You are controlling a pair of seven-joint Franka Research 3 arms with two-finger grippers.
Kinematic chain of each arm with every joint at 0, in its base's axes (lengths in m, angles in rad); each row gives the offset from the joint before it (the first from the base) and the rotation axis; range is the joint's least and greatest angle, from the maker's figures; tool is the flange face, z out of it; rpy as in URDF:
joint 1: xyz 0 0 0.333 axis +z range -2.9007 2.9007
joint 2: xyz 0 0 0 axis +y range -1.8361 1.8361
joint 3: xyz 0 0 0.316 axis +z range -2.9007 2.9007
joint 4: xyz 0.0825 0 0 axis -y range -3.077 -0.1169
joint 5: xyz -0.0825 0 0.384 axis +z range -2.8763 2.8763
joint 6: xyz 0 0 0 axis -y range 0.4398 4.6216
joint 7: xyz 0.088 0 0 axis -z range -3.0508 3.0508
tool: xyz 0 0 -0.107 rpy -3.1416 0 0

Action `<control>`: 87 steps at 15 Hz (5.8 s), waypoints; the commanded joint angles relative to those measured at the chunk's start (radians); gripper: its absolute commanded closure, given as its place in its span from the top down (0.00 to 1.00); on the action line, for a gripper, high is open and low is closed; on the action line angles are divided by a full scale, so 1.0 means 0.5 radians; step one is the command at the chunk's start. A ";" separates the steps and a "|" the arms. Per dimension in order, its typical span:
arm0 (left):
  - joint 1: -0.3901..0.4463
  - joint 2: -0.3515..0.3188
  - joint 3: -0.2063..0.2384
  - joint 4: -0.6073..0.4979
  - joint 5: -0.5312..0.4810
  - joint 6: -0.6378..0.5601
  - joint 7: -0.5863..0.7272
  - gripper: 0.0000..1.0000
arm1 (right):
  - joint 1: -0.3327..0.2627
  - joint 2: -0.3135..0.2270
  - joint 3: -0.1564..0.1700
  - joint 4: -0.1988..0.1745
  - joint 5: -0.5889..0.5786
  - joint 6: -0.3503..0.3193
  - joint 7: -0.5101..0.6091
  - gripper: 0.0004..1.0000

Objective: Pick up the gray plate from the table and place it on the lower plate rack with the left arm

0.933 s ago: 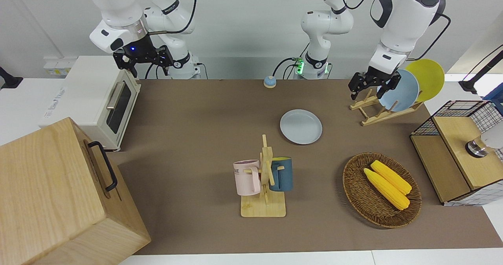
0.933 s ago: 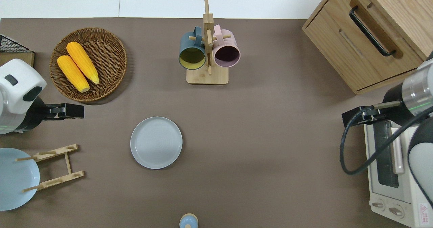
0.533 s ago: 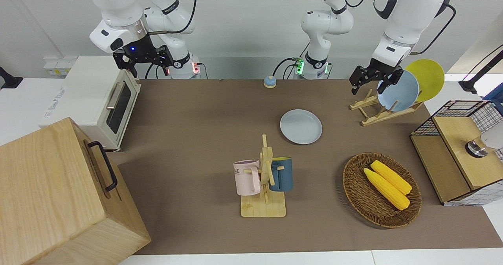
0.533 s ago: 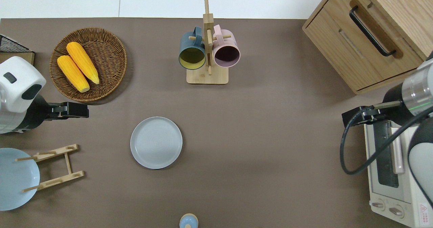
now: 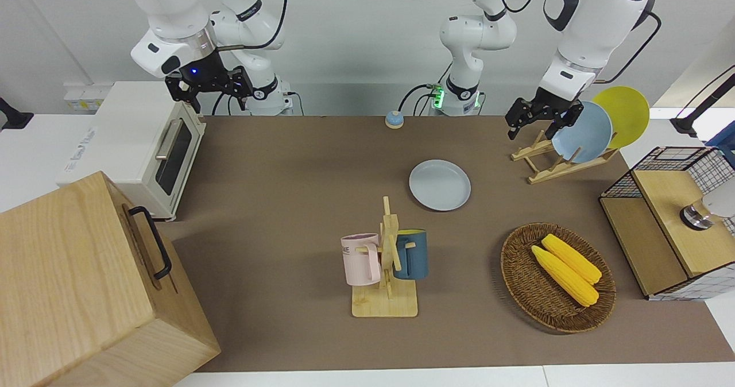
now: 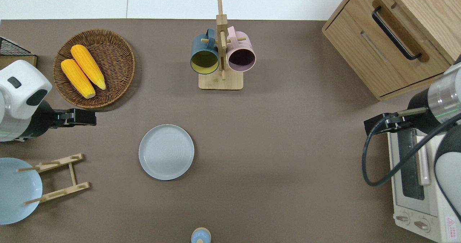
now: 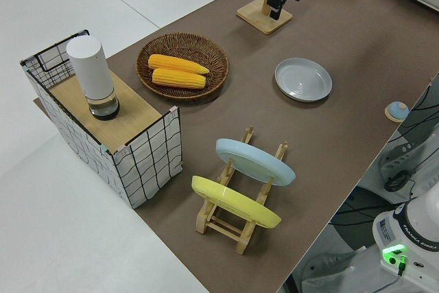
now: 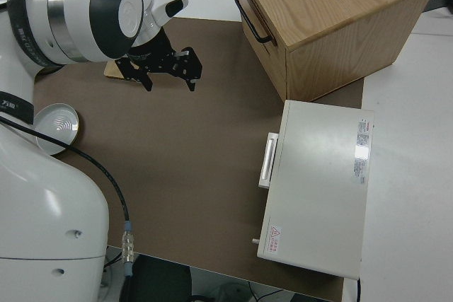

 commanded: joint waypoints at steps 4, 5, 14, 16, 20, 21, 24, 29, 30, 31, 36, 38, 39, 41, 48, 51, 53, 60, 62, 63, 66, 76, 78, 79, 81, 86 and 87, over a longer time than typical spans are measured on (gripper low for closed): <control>-0.030 -0.005 -0.021 -0.213 -0.042 0.118 -0.107 0.99 | -0.046 -0.004 0.042 0.014 -0.010 -0.022 0.024 0.98; -0.076 -0.002 -0.003 -0.280 -0.048 0.219 -0.159 0.99 | -0.046 -0.004 0.042 0.014 -0.010 -0.025 0.024 0.98; -0.138 0.062 -0.030 -0.710 -0.079 0.714 -0.313 0.99 | -0.046 -0.004 0.039 0.011 -0.010 -0.022 0.024 0.98; -0.141 0.090 -0.030 -0.805 -0.076 0.848 -0.313 0.99 | -0.046 -0.004 0.042 0.014 -0.010 -0.022 0.024 0.98; -0.172 0.160 -0.045 -0.955 -0.079 1.002 -0.343 0.99 | -0.046 -0.004 0.039 0.014 -0.010 -0.022 0.024 0.98; -0.172 0.176 -0.058 -1.001 -0.079 1.060 -0.343 0.99 | -0.046 -0.004 0.042 0.014 -0.010 -0.022 0.024 0.98; -0.184 0.224 -0.061 -1.078 -0.109 1.168 -0.346 0.99 | -0.046 -0.004 0.042 0.014 -0.010 -0.022 0.024 0.98; -0.184 0.259 -0.061 -1.100 -0.131 1.205 -0.346 0.59 | -0.046 -0.004 0.039 0.014 -0.010 -0.022 0.024 0.98; -0.184 0.268 -0.061 -1.103 -0.131 1.205 -0.349 0.45 | -0.046 -0.004 0.042 0.014 -0.010 -0.022 0.024 0.98; -0.184 0.271 -0.061 -1.106 -0.131 1.202 -0.362 0.19 | -0.046 -0.004 0.042 0.014 -0.013 -0.022 0.024 0.98; -0.184 0.286 -0.070 -1.112 -0.131 1.208 -0.377 0.00 | -0.046 -0.004 0.042 0.011 -0.010 -0.022 0.024 0.98; -0.187 0.286 -0.073 -1.112 -0.128 1.214 -0.401 0.00 | -0.046 -0.004 0.042 0.014 -0.013 -0.022 0.024 0.98; -0.187 0.286 -0.073 -1.112 -0.128 1.217 -0.402 0.00 | -0.046 -0.004 0.042 0.011 -0.010 -0.022 0.024 0.98; -0.187 0.295 -0.073 -1.112 -0.128 1.226 -0.405 0.00 | -0.046 -0.004 0.039 0.014 -0.010 -0.025 0.024 0.98; -0.184 0.271 -0.073 -1.078 -0.128 1.187 -0.402 0.00 | -0.046 -0.004 0.042 0.014 -0.010 -0.022 0.024 0.98; -0.184 0.265 -0.073 -1.054 -0.128 1.165 -0.402 0.00 | -0.046 -0.004 0.042 0.014 -0.010 -0.022 0.024 0.98; -0.184 0.262 -0.073 -1.054 -0.128 1.153 -0.399 0.00 | -0.046 -0.004 0.042 0.011 -0.010 -0.022 0.024 0.98; -0.181 0.240 -0.055 -0.830 -0.131 0.791 -0.395 0.00 | -0.046 -0.004 0.042 0.014 -0.010 -0.022 0.024 0.98; -0.181 0.222 -0.045 -0.766 -0.131 0.669 -0.389 0.00 | -0.046 -0.004 0.042 0.014 -0.010 -0.022 0.024 0.98; -0.181 0.216 -0.039 -0.738 -0.131 0.616 -0.386 0.00 | -0.046 -0.004 0.039 0.014 -0.013 -0.022 0.024 0.98; -0.172 0.209 -0.033 -0.625 -0.131 0.433 -0.383 0.00 | -0.046 -0.004 0.039 0.011 -0.010 -0.022 0.024 0.98; -0.162 0.185 0.090 -0.226 -0.101 -0.074 -0.368 0.00 | -0.046 -0.004 0.042 0.014 -0.010 -0.022 0.024 0.98; -0.162 0.151 0.132 -0.213 -0.024 -0.108 -0.359 0.00 | -0.046 -0.004 0.042 0.014 -0.010 -0.022 0.024 0.98; -0.159 0.142 0.133 -0.210 0.031 -0.123 -0.356 0.00 | -0.046 -0.004 0.042 0.014 -0.010 -0.022 0.024 0.98; -0.150 0.118 0.136 -0.216 0.084 -0.123 -0.350 0.00 | -0.046 -0.004 0.039 0.014 -0.010 -0.022 0.024 0.98; -0.138 0.062 0.151 -0.219 0.344 -0.127 -0.307 0.00 | -0.046 -0.004 0.042 0.014 -0.010 -0.022 0.024 0.98; -0.123 0.062 0.160 -0.219 0.357 -0.127 -0.307 0.00 | -0.046 -0.007 0.042 0.014 -0.013 -0.022 0.024 0.98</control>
